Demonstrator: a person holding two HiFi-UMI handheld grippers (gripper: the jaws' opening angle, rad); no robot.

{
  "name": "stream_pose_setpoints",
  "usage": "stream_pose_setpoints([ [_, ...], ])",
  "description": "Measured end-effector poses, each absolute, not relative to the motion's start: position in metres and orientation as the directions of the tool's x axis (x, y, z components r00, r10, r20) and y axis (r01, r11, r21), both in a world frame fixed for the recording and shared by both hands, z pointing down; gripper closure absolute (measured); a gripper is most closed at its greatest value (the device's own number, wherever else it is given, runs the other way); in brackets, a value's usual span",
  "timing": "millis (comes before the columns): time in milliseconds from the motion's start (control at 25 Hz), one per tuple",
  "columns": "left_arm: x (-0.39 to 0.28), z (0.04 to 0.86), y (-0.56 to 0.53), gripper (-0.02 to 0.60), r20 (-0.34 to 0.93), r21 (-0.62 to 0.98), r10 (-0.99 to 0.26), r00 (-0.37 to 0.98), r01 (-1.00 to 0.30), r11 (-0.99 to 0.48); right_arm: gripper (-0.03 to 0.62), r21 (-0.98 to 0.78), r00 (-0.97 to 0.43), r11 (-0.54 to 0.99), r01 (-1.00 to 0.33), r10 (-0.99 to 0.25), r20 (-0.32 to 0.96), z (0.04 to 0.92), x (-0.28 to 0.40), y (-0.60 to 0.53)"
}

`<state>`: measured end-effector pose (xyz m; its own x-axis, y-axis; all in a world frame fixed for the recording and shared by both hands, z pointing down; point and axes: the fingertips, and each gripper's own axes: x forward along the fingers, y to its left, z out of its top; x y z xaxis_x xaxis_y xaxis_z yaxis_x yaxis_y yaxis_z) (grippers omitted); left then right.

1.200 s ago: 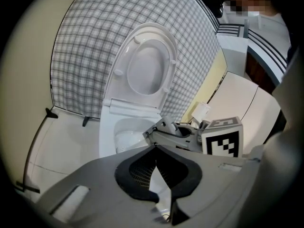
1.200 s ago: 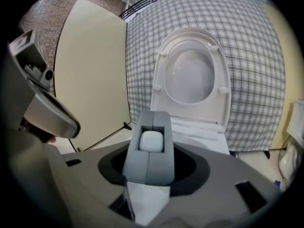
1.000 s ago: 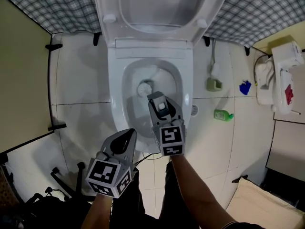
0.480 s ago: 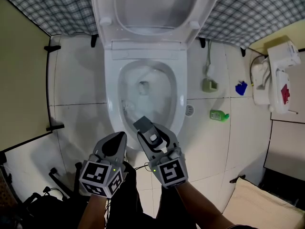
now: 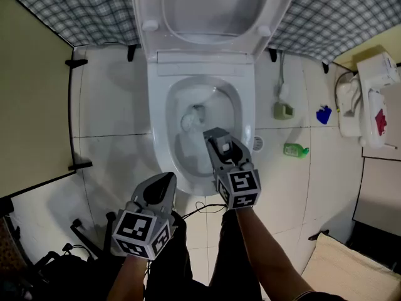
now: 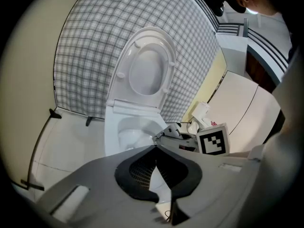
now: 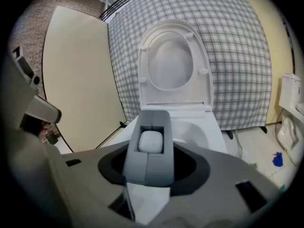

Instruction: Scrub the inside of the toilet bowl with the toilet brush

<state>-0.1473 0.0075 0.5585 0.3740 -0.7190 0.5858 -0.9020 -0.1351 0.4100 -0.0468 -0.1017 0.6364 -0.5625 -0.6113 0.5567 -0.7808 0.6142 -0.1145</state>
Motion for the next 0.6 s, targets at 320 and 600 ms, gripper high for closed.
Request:
stream_pose_setpoints([
  [320,-0.149,0.552,0.019,0.589,0.583,0.403,-0.72,0.376,-0.903,-0.146,0.398,-0.098,-0.609,0.685,-0.721,-0.56,0.562,0.623,-0.049,-0.074],
  [600,-0.144,0.556,0.029,0.589,0.596,0.407,-0.708,0.379,-0.902,-0.14,0.399,-0.191,-0.684,0.74,-0.645,-0.448,0.575,0.576,-0.036,-0.005],
])
